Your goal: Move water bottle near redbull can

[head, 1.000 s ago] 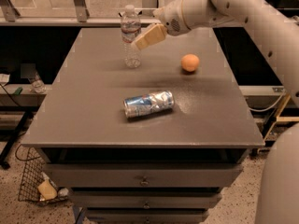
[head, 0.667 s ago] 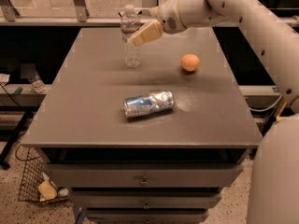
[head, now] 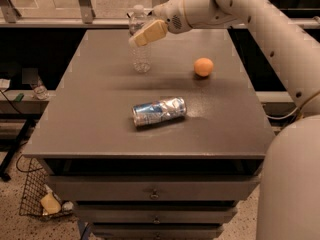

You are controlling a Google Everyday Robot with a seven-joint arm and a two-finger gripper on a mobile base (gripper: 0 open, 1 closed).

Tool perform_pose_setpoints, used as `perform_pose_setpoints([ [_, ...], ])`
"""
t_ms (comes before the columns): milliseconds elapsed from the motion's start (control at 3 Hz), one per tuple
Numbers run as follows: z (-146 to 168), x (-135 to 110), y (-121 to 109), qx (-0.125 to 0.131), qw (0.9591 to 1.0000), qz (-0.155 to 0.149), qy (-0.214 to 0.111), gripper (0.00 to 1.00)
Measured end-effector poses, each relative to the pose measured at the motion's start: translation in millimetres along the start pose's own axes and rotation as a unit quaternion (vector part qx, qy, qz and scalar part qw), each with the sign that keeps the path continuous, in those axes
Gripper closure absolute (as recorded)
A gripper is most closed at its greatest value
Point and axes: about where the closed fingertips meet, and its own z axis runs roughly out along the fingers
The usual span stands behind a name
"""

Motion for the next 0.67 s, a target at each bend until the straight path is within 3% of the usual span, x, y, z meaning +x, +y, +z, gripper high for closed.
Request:
perform_pose_setpoints([
  [333,4.3,-3.0,1.1,-0.002,1.0000,-0.002,0.004,0.15],
  [667,9.5,-7.0,3.1,-0.007,1.0000,-0.003,0.004,0.40],
])
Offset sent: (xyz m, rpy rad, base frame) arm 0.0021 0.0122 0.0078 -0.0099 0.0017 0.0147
